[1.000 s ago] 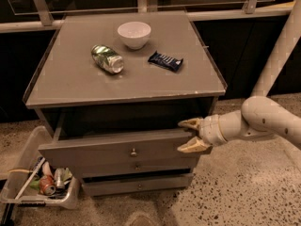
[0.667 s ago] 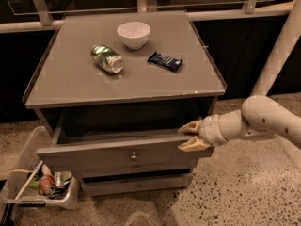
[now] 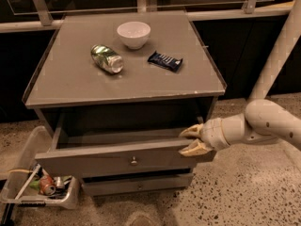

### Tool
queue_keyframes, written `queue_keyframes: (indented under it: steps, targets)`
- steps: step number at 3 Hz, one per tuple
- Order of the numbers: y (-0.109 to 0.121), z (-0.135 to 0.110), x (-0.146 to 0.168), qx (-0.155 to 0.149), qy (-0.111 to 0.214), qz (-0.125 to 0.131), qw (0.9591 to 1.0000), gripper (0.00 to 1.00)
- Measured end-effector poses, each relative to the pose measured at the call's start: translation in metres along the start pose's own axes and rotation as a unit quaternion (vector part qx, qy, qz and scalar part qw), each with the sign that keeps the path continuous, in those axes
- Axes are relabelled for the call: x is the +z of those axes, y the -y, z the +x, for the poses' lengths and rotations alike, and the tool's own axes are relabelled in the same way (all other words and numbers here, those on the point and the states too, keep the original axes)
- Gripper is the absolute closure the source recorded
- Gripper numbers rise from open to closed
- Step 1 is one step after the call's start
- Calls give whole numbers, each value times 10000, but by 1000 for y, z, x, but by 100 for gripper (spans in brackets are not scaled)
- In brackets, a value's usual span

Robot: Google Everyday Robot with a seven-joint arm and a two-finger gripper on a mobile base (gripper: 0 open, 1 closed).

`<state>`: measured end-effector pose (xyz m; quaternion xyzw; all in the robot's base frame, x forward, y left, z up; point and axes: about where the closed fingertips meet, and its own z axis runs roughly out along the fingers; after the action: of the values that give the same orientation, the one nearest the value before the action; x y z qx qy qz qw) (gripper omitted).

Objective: Open top drawer

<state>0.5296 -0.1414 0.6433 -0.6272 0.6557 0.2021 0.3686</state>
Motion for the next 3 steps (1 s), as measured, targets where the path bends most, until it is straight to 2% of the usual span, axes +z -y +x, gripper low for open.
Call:
queue_keyframes:
  steps: [1,3]
  targets:
    - [0,0,0,0,0,0,10000,82]
    - [0,0,0,0,0,-1,10000,36]
